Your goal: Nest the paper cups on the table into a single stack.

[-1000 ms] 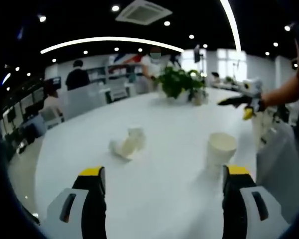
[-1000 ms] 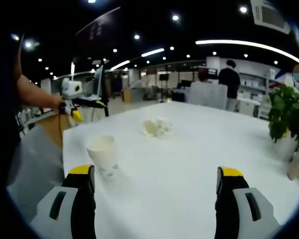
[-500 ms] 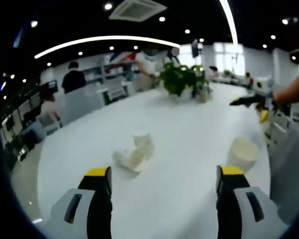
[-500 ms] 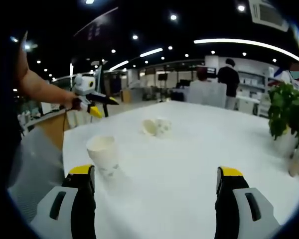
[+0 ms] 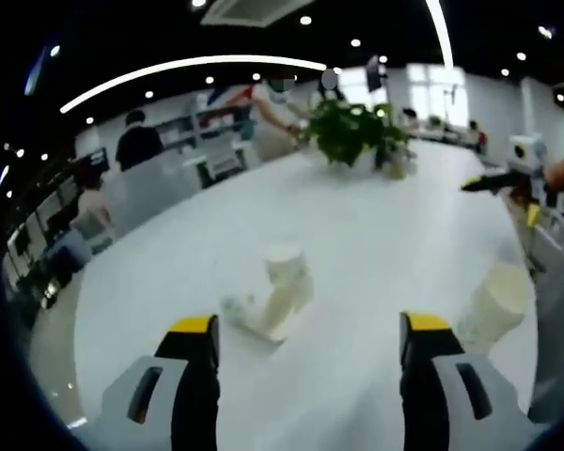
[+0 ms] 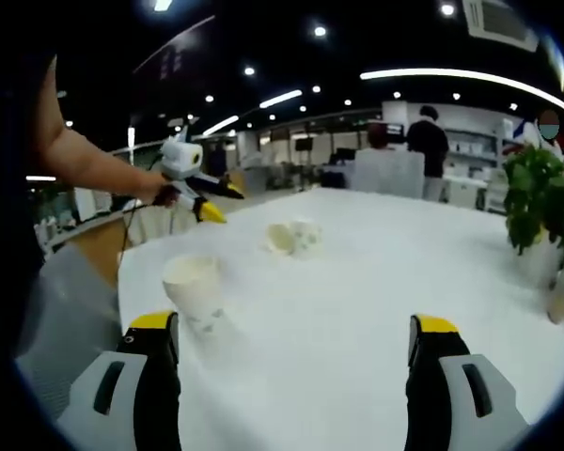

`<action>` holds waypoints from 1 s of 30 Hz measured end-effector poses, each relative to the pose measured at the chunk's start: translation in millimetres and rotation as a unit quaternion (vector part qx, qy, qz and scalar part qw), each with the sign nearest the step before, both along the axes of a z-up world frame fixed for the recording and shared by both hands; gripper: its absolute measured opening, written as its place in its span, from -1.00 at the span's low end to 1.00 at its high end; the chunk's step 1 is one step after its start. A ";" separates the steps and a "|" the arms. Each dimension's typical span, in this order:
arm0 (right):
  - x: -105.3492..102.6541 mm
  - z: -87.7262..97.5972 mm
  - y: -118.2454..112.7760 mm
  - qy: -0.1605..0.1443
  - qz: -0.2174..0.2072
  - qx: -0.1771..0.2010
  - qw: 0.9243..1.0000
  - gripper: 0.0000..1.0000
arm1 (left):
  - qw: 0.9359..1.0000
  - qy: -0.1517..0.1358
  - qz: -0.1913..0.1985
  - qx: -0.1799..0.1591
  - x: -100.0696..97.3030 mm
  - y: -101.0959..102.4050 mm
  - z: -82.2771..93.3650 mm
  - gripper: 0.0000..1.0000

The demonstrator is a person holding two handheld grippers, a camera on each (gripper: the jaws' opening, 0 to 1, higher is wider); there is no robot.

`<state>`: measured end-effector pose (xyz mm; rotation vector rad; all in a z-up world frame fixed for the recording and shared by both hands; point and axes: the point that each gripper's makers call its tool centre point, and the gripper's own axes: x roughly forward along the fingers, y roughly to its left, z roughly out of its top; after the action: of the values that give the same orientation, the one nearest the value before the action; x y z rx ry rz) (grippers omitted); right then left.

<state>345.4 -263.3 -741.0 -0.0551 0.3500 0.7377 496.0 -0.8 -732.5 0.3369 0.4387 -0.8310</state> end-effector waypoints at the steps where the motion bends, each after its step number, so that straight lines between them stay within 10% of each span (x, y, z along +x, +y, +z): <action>1: 0.2 -0.9 -0.6 0.001 -0.001 0.001 1.000 1.00 | 1.000 0.000 0.001 0.001 2.4 -0.8 -1.0 0.50; 30: -4.2 -31.0 -12.1 0.038 -0.017 0.000 0.999 1.00 | 0.989 -0.058 0.035 0.129 86.5 -2.0 -65.1 -0.11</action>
<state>341.2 -275.5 -772.0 -0.0214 0.4227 0.7073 582.5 -2.7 -797.6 0.6030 0.4485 -0.6821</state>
